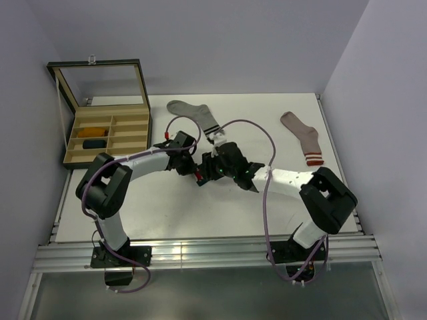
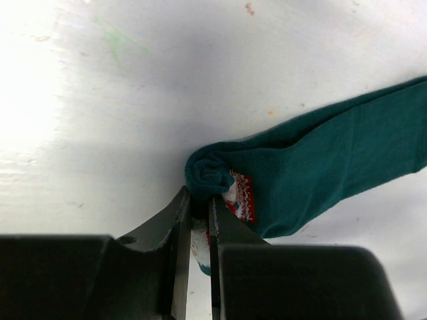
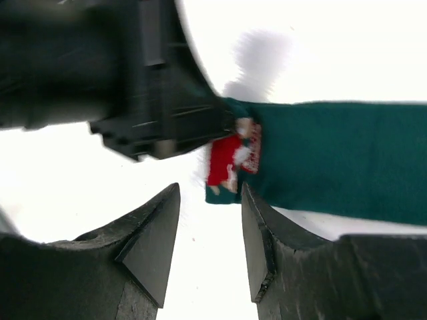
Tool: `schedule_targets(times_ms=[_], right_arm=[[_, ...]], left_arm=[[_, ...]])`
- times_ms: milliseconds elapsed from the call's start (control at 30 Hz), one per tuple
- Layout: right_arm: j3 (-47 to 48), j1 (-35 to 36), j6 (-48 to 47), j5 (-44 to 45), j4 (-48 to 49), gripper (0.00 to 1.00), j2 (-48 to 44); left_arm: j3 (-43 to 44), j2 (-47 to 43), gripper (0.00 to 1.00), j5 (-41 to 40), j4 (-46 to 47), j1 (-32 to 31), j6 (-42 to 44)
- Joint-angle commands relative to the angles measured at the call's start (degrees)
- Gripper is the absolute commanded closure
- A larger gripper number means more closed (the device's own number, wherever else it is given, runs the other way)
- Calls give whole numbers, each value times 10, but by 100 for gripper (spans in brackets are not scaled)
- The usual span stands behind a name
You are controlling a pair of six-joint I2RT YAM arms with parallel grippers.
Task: Roll the socks
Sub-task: Roll the sock at the center of the board.
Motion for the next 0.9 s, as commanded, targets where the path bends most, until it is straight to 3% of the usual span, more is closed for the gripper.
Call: schedule_targets(times_ms=[0,433,733,867], right_arm=[[-9,56,-84,148,24,51,-6],[1,169,-144,268,104,52,74],[17,176,-139,309,102,52,140],[33,175,-132,296,74,57,163]], left_arm=[[15,15,100,-36,-88,-1,42],[33,30,100,-2,-91,0,53],[40,35,100,12,-89,-1,53],[40,37,100,18,-87,-1,54]])
